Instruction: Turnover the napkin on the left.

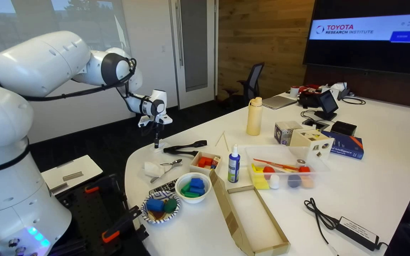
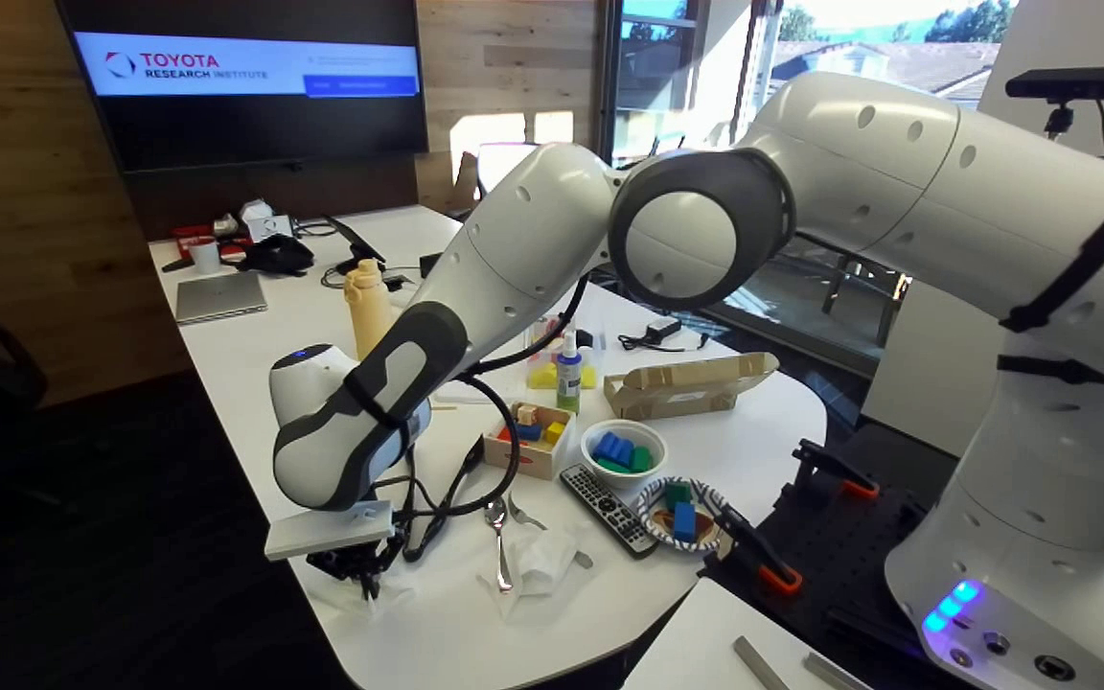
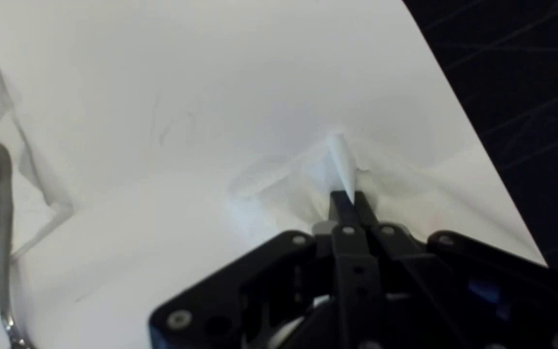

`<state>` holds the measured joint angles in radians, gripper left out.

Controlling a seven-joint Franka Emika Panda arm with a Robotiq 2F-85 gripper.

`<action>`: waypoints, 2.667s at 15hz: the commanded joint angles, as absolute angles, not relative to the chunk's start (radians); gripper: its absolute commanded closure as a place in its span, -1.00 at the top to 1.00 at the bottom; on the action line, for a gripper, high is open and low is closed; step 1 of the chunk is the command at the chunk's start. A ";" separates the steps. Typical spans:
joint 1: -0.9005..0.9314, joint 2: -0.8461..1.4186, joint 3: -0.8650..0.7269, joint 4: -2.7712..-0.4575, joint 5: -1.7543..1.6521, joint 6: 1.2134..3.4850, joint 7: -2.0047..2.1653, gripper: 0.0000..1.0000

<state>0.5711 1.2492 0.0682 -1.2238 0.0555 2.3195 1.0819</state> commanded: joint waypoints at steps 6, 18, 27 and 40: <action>0.570 0.986 0.088 -1.682 0.075 2.627 1.067 -1.00; 0.552 0.688 0.095 -2.223 0.165 2.971 1.048 -1.00; 0.394 0.639 0.163 -2.288 0.262 2.862 1.033 0.56; 0.378 0.770 0.218 -2.042 0.295 2.601 0.953 1.00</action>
<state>0.3679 0.7191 0.2098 -2.0961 0.2544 2.6424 0.9437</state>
